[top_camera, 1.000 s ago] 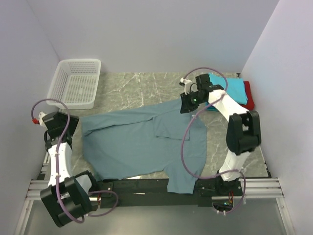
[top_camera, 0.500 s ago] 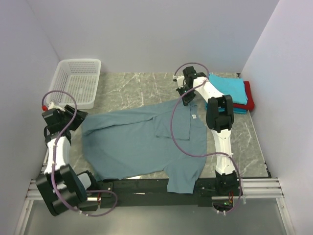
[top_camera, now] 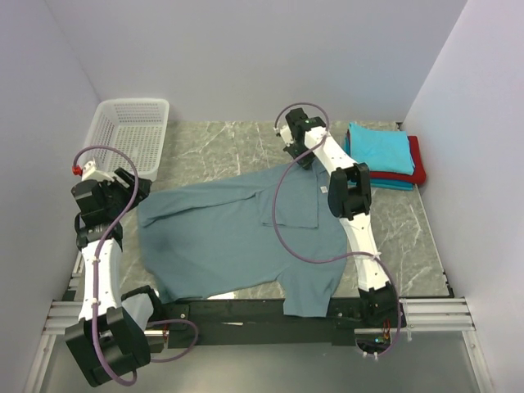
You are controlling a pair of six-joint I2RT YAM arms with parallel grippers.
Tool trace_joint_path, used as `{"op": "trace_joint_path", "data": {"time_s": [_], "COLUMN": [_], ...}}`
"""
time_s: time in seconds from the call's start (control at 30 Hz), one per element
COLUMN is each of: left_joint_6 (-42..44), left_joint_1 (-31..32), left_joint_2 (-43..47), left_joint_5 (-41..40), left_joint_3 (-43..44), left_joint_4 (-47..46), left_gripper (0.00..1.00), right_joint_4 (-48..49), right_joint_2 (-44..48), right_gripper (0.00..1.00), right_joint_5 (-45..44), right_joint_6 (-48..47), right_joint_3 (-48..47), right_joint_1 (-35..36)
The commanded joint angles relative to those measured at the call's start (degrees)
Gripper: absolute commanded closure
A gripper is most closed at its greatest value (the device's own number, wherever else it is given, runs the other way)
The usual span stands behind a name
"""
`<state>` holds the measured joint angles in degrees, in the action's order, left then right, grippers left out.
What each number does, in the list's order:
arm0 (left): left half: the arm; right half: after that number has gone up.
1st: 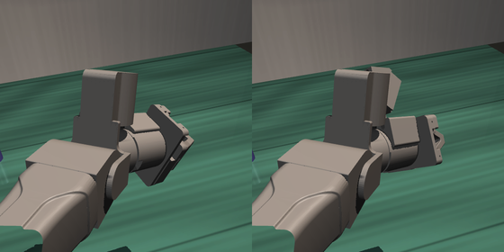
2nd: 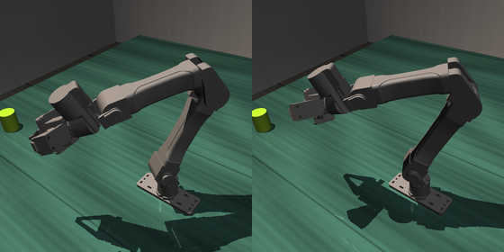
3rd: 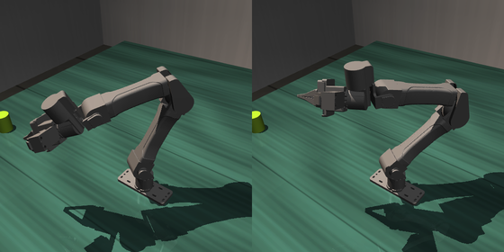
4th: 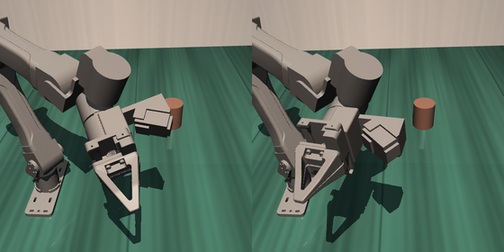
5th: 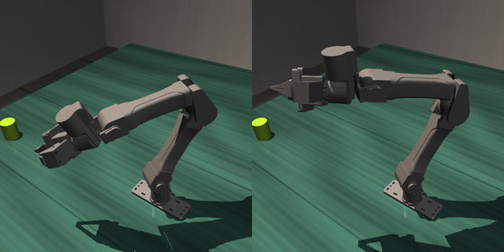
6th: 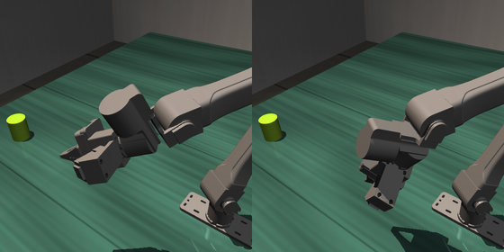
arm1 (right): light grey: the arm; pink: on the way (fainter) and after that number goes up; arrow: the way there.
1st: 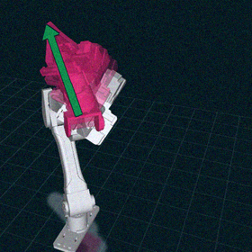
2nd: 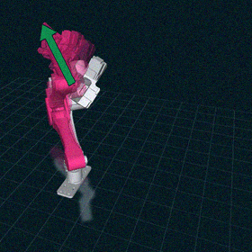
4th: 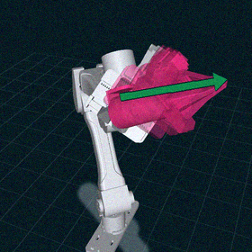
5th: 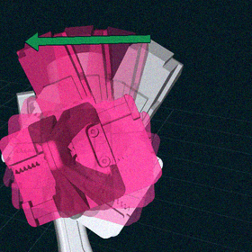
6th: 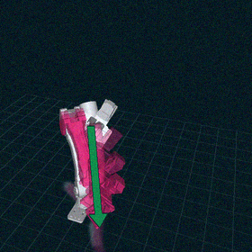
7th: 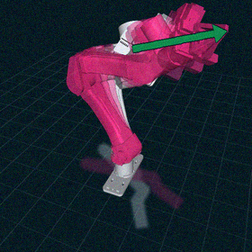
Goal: Fold and stack the t-shirts
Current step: Fold the tshirt
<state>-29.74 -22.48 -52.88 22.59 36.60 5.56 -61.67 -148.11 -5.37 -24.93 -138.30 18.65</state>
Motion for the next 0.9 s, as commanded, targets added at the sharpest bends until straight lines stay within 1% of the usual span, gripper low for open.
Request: {"op": "trace_joint_path", "data": {"time_s": [0.0, 0.03, 0.1, 0.13, 0.17, 0.2, 0.23, 0.27, 0.3, 0.33, 0.4, 0.47, 0.53, 0.63, 0.7, 0.8, 0.87], "left_joint_6": [2.1, 2.1, 2.2, 2.2, 2.4, 2.4, 2.3, 2.1, 2.1, 2.1, 2.1, 2.1, 2.0, 2.1, 2.0, 2.0, 2.0], "left_joint_1": [0.3, 0.4, 0.5, 0.6, 0.6, 0.5, 0.5, 0.6, 0.5, 0.6, 0.5, 0.6, 0.7, 0.6, 0.7, 0.6, 0.7], "left_joint_2": [0.9, 0.9, 0.9, 0.9, 1.0, 1.2, 1.3, 1.5, 1.6, 1.7, 2.0, 2.3, 2.5, 2.9, 3.0, 2.9, 2.9], "left_joint_5": [-1.0, -1.0, -1.0, -1.1, -1.1, -1.0, -1.1, -0.8, -0.7, -0.5, -0.5, -0.4, -0.4, -0.4, -0.3, 0.0, 0.2], "left_joint_3": [2.0, 2.0, 2.0, 2.0, 1.9, 1.8, 1.9, 1.7, 1.6, 1.6, 1.5, 1.5, 1.4, 1.4, 1.3, 1.4, 1.3], "left_joint_4": [0.1, 0.1, 0.2, 0.3, 0.3, 0.2, 0.2, 0.1, -0.1, -0.1, -0.2, -0.2, -0.3, -0.4, -0.5, -0.4, -0.6], "left_gripper": [0.28, 0.28, 0.28, 0.28, 0.28, 0.27, 0.27, 0.27, 0.27, 0.27, 0.27, 0.27, 0.27, 0.27, 0.27, 0.27, 0.27], "right_joint_4": [6.2, 10.1, 13.7, 15.6, 16.7, 18.0, 20.4, 22.1, 23.2, 23.5, 22.3, 18.0, 15.5, 16.1, 16.0, 13.3, 10.6], "right_joint_2": [-1.1, -1.1, -1.0, -0.3, 2.3, 4.1, 6.1, 10.1, 11.7, 12.8, 13.4, 11.3, 10.2, 10.2, 9.9, 7.8, 5.7], "right_gripper": [1.00, 1.00, 1.00, 1.00, 1.00, 0.94, 0.88, 0.80, 0.67, 0.61, 0.50, 0.47, 0.36, 0.35, 0.35, 0.35, 0.35], "right_joint_5": [-6.0, -9.5, -11.5, -9.1, -7.0, -5.2, -0.6, 0.8, 2.4, 4.6, 8.6, 11.8, 13.4, 14.1, 15.3, 17.2, 18.3], "right_joint_6": [-1.8, -2.4, -3.4, -3.2, -2.8, -1.9, -2.0, -1.2, -1.1, -0.7, 2.2, 4.9, 6.0, 7.1, 7.3, 6.9, 6.4], "right_joint_3": [-1.9, -1.5, -0.7, -0.8, 0.3, 1.5, 5.3, 7.1, 8.5, 9.2, 7.5, 2.8, 2.0, 6.4, 7.6, 5.9, 3.2], "right_joint_1": [0.4, 0.5, 0.1, -0.4, -0.9, -1.8, -2.0, -2.5, -3.0, -3.4, -4.2, -5.6, -6.5, -7.4, -8.0, -9.7, -10.4]}}
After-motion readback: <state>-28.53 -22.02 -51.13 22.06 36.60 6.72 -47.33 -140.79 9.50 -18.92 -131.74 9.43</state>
